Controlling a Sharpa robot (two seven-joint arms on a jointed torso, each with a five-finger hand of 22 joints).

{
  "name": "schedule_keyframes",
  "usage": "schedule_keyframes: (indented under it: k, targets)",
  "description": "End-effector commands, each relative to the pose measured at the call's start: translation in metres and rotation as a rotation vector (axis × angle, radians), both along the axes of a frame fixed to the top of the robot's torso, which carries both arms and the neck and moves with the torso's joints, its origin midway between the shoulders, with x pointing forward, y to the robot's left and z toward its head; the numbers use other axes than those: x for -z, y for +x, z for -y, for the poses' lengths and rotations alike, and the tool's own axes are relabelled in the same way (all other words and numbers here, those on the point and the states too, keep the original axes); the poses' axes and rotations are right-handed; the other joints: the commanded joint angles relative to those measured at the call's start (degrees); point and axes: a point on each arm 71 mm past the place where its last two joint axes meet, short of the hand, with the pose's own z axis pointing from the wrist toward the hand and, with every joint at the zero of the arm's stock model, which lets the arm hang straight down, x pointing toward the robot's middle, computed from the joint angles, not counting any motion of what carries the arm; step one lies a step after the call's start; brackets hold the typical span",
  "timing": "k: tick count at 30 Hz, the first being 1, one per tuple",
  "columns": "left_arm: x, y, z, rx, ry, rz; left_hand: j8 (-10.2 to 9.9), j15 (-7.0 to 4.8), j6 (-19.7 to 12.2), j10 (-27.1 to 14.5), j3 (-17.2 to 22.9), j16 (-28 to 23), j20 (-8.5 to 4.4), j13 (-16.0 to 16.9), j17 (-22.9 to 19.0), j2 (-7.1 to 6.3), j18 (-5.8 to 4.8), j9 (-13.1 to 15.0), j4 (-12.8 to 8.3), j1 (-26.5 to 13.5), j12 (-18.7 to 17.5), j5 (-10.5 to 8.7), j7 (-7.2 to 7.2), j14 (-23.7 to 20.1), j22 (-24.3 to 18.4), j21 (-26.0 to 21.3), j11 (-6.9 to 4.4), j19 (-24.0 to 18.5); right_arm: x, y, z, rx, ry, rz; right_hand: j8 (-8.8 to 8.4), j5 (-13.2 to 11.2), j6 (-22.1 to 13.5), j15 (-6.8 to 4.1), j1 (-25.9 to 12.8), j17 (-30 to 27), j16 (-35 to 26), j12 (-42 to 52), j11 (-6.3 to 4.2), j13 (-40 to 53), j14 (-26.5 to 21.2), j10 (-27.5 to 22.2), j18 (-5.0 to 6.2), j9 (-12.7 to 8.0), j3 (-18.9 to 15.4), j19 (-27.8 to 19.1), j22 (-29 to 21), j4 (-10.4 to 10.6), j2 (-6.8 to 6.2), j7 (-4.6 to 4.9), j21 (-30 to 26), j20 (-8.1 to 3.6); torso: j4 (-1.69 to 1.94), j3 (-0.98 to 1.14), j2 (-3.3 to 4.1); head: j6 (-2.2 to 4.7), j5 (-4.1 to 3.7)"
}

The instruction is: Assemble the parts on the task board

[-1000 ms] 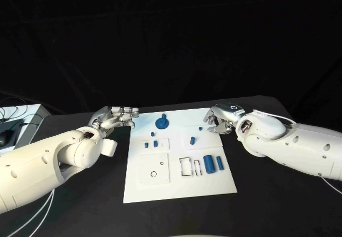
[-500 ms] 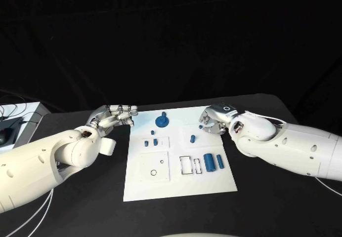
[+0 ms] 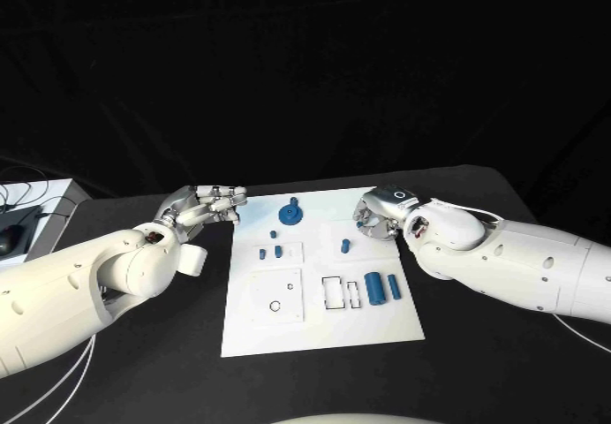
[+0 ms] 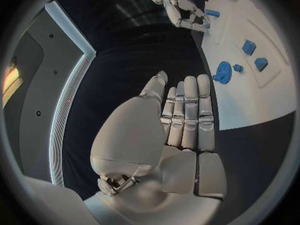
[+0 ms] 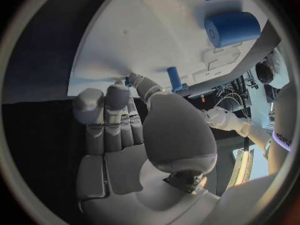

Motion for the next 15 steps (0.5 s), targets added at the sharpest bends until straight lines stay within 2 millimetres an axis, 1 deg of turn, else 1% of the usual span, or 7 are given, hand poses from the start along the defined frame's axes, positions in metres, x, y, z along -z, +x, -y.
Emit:
schedule_keyframes:
  k: [1, 6, 10, 13, 15]
  targets:
    - [-0.0007, -0.0008, 0.0014, 0.018, -0.007, 0.001, 0.19, -0.05, -0.06, -0.33, -0.35, -0.30, 0.03, 0.05, 0.08, 0.55, -0.53, 0.04, -0.04, 0.12, -0.04, -0.22, -0.26, 0.42, 0.06, -0.31, 0.07, 0.35, 0.0032, -0.0010, -0.0028, -0.015, -0.002, -0.023, -0.11, 0.40, 0.39, -0.06, -0.53, -0.12, 0.28, -0.15, -0.21, -0.05, -0.34, -0.33, 0.86, 0.07, 0.36, 0.09, 0.32, 0.02, 0.47, 0.09, -0.35, 0.30, -0.04, 0.04, -0.02, -0.14, 0.07]
    - [-0.0003, -0.0009, 0.0008, 0.017, -0.003, -0.005, 0.19, -0.06, -0.07, -0.41, -0.31, -0.30, 0.03, 0.05, 0.15, 0.66, -0.48, 0.03, -0.17, 0.29, -0.06, -0.21, -0.24, 0.46, 0.09, -0.31, 0.08, 0.43, 0.0056, -0.0021, -0.0052, -0.023, 0.003, -0.037, -0.11, 0.38, 0.69, -0.05, -0.92, -0.42, 0.57, -0.14, -0.21, -0.05, -0.42, -0.42, 0.91, 0.07, 0.36, 0.30, 1.24, 0.08, 0.92, 0.01, -1.27, 0.33, -0.08, 0.02, -0.06, -0.21, 0.13]
    - [-0.0001, -0.0010, 0.0008, 0.021, -0.002, -0.007, 0.18, -0.03, -0.11, -0.52, -0.39, -0.31, 0.04, 0.04, 0.21, 0.65, -0.44, 0.03, -0.20, 0.21, -0.10, -0.21, -0.24, 0.50, 0.14, -0.31, 0.12, 0.48, 0.0080, -0.0026, -0.0058, -0.024, 0.001, -0.053, -0.10, 0.33, 1.25, 0.02, -1.16, -0.45, 0.82, -0.16, -0.12, -0.05, -0.44, -0.74, 1.06, 0.11, 0.31, 0.50, 1.36, 0.38, 1.61, 0.09, -2.05, 0.35, -0.07, 0.02, -0.07, -0.28, 0.16]
    - [-0.0003, -0.0013, 0.0014, 0.032, 0.007, -0.003, 0.17, -0.27, -0.39, -0.75, -0.63, 0.63, -0.21, 0.06, 0.71, 0.60, -0.18, 0.03, -0.19, 0.02, -0.13, -0.21, -0.24, 2.02, 0.46, 0.28, 0.11, 1.51, 0.0097, -0.0029, -0.0056, -0.023, -0.004, -0.065, -0.06, 0.24, 1.81, -0.06, -1.07, -0.40, 1.27, -0.17, -0.26, -0.04, -0.39, -0.22, 1.07, 0.15, 0.25, 0.83, 1.82, 0.43, 2.19, -0.03, -2.32, 0.32, -0.08, 0.00, -0.08, -0.33, 0.08]
    - [-0.0003, -0.0014, 0.0018, 0.037, 0.011, -0.001, 0.19, -0.29, -0.43, -0.79, -0.75, 0.89, -0.31, 0.06, 1.07, 0.65, -0.14, 0.04, -0.21, 0.00, -0.09, -0.20, -0.24, 2.01, 0.79, 0.64, 0.11, 1.78, 0.0104, -0.0030, -0.0054, -0.021, -0.005, -0.067, -0.04, 0.34, 2.24, -0.17, -0.77, -0.41, 1.46, -0.17, -0.39, -0.04, -0.43, 0.23, 1.03, 0.19, 0.38, 0.99, 2.15, 0.25, 2.66, -0.09, -2.37, 0.26, -0.08, -0.01, -0.08, -0.34, 0.05]
